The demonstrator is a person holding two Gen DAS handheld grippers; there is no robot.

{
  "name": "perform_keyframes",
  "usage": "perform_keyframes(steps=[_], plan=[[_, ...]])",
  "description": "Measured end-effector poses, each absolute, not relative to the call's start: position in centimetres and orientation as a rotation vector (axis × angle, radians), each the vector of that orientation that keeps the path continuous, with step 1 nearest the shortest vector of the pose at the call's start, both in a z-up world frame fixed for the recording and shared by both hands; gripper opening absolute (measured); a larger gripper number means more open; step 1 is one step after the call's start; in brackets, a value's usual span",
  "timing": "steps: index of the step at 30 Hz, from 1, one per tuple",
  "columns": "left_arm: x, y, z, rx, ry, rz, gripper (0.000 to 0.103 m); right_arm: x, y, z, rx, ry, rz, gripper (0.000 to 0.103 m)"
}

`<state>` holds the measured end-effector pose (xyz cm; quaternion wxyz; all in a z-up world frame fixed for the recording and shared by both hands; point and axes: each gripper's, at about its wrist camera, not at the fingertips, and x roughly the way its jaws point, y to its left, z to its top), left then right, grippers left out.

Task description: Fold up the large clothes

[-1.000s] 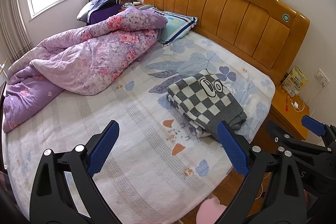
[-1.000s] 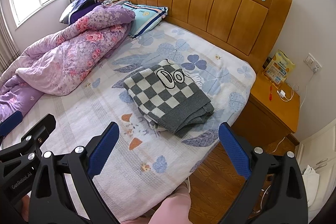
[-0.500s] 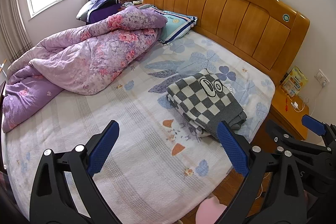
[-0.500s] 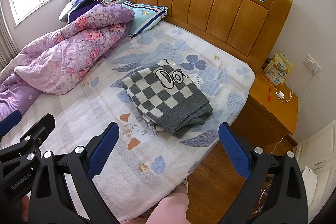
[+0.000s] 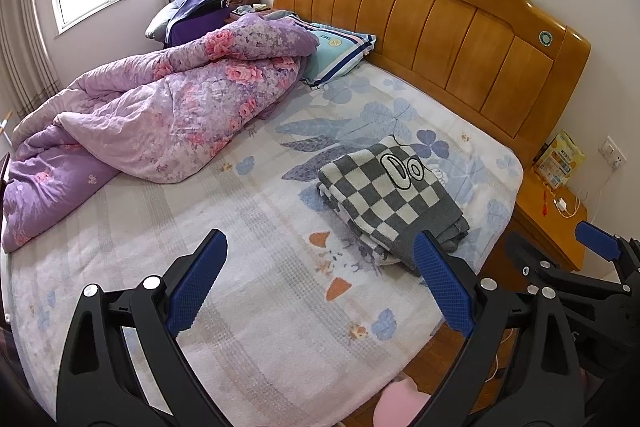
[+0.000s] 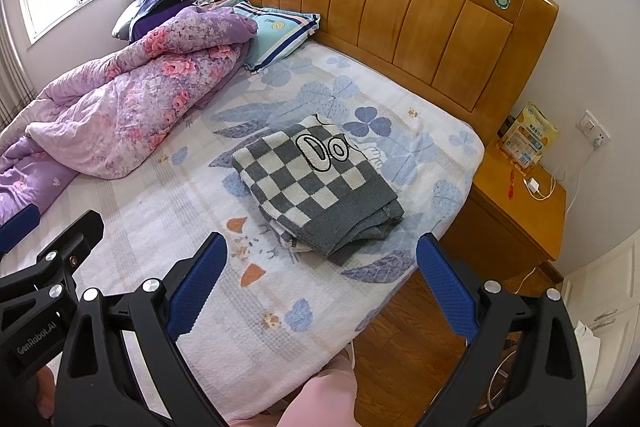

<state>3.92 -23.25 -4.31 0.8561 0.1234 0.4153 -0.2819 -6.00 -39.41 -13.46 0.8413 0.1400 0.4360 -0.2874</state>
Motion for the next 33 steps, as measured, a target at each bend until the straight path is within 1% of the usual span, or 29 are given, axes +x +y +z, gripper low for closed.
perform_keyframes(steps=[33], plan=[[3.9, -24.8, -4.4, 0.249, 0.883, -0.596, 0.095, -4.2, -41.1, -13.4, 0.264, 0.939, -0.595, 0.092]])
